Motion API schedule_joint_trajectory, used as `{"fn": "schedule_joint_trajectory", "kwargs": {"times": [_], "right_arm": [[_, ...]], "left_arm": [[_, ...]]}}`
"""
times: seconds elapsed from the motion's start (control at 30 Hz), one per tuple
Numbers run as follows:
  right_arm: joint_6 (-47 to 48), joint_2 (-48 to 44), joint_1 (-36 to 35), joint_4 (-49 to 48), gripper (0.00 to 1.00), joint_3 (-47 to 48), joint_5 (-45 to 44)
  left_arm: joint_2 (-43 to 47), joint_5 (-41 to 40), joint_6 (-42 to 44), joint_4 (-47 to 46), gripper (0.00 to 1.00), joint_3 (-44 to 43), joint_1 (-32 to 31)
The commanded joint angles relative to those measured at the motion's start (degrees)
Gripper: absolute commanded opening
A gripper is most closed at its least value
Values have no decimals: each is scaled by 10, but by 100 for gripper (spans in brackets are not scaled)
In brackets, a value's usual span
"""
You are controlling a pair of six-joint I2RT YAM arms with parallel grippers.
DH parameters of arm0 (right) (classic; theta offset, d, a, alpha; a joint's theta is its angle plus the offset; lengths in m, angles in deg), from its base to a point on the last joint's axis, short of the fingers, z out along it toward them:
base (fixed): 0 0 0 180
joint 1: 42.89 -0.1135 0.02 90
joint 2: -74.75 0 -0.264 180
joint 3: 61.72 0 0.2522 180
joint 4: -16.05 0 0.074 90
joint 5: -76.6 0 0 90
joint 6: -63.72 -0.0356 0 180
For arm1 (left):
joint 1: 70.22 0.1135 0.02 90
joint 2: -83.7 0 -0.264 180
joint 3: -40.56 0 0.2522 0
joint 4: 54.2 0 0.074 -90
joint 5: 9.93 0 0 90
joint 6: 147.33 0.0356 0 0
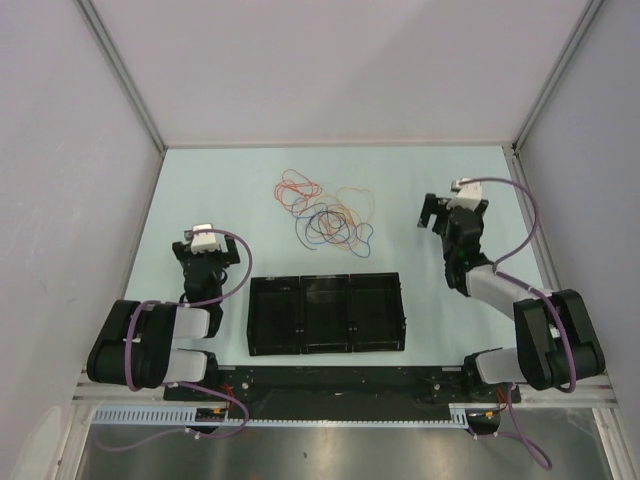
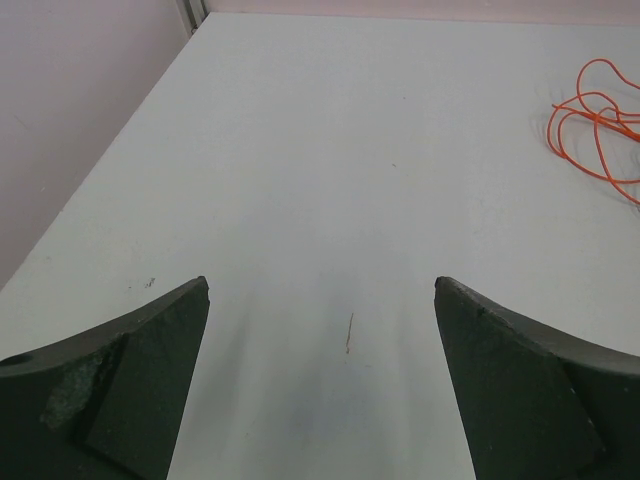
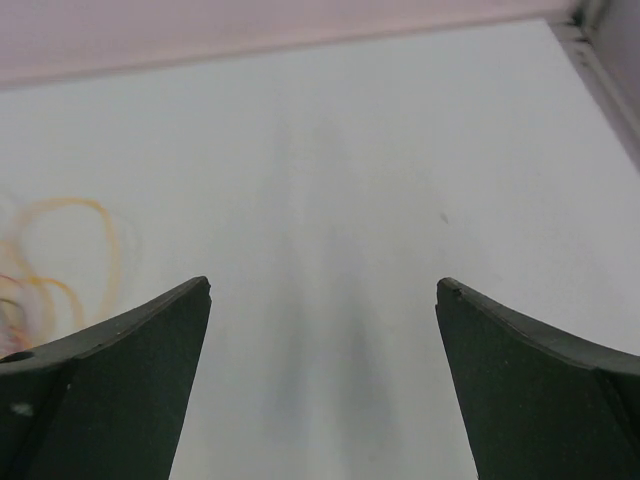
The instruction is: Untangle the cables
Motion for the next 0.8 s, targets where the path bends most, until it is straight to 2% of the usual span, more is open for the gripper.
{"fn": "schedule_joint_trajectory", "kwargs": {"times": [0.0, 0.07, 0.1, 0.17, 0.2, 0.3, 0.37, 0.43, 0.47, 0.5, 0.53, 0.57, 0.6, 0.63, 0.67, 0.7, 0.73, 0.77], "right_arm": [[-156, -2, 34, 88, 100, 87, 236], [-287, 58, 66, 31, 100, 87, 367], [-328, 81, 80, -34, 100, 89, 458], [-399, 130, 100, -9, 100, 132, 474], [-397, 136, 99, 48, 100, 156, 475], [-361, 138, 75, 131, 100, 218, 461], [-377, 143, 74, 131, 100, 238, 487], [-388, 151, 66, 142, 100, 260, 505], [-385, 155, 61, 147, 99, 269, 513], [-382, 158, 55, 168, 97, 291, 510], [-378, 162, 51, 173, 96, 299, 510], [-379, 168, 39, 175, 95, 306, 518], [-381, 182, 35, 182, 93, 322, 520], [-388, 190, 29, 182, 91, 328, 525], [-392, 198, 17, 178, 89, 333, 539], [-396, 207, 9, 165, 85, 337, 542], [-406, 221, 2, 161, 84, 345, 544], [-410, 228, -5, 149, 82, 348, 551]], "left_arm": [[0, 3, -11, -41, 100, -14, -2], [1, 3, -11, -41, 100, -13, -2], [1, 3, -11, -41, 100, -14, -2], [1, 2, -11, -41, 100, -14, -2], [0, 3, -11, -41, 100, -14, -3], [0, 3, -11, -39, 100, -15, -2], [15, -9, -6, -37, 100, -14, -7], [47, -14, -5, 38, 100, -56, -12], [74, -17, -7, 127, 100, -76, -12], [85, -18, -8, 167, 100, -96, -12], [95, -28, -47, 210, 100, -142, -12], [107, -111, -106, 335, 100, -174, -12], [121, -150, -179, 432, 100, -214, -11], [121, -181, -310, 623, 100, -294, -10], [118, -208, -359, 704, 100, -324, -10], [106, -191, -404, 763, 100, -341, -7], [106, -146, -391, 731, 100, -316, 19], [109, 50, -363, 679, 100, -291, 46]]}}
